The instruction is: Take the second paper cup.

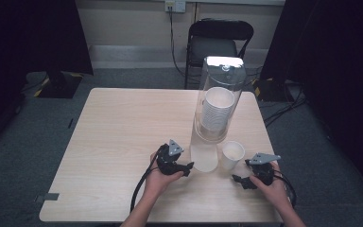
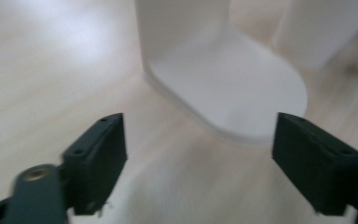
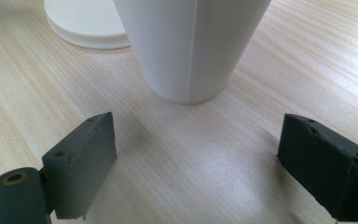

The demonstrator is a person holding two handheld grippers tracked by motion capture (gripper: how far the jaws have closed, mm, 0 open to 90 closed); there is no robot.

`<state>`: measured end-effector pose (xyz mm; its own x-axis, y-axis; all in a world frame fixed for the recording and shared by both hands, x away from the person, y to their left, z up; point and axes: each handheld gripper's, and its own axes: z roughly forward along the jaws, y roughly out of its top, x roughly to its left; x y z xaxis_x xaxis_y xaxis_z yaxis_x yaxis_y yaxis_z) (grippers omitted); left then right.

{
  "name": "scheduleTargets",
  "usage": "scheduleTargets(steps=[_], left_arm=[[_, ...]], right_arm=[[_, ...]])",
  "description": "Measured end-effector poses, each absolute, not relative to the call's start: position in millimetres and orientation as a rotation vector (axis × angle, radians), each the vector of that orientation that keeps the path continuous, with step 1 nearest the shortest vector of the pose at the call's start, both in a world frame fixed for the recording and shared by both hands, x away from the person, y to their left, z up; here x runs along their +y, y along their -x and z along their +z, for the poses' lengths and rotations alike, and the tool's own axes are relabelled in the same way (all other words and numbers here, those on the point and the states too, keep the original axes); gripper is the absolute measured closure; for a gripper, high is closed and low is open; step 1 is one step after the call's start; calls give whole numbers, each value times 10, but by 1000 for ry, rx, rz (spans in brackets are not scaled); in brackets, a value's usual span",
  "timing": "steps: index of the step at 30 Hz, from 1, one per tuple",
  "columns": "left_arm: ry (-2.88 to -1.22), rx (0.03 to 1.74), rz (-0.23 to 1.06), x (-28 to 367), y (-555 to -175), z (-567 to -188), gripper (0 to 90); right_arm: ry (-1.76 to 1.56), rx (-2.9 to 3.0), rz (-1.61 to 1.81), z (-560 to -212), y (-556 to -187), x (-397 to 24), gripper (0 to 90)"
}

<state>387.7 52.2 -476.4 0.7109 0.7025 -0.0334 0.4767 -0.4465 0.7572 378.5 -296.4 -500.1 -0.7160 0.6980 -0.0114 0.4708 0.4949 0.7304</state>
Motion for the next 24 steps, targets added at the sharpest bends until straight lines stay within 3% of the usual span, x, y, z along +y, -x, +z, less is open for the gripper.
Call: scheduleTargets(steps=[5,7,17,24], left_arm=[[-2138,827,342,661,-3791,-4791,165],[-2172,839,355,713,-3767,-4815,167],[-2211,896,318,979,-3698,-4928,190],[-2174,851,384,1084,-3604,-5005,186]], right_arm=[[-997,2426,1046,-5000,-3763,-2945,111],[-984,2437,1056,-4983,-3748,-2942,164],[-937,2406,1088,-4654,-3662,-2904,146],[-959,2381,1116,-4649,-3717,-2848,179]])
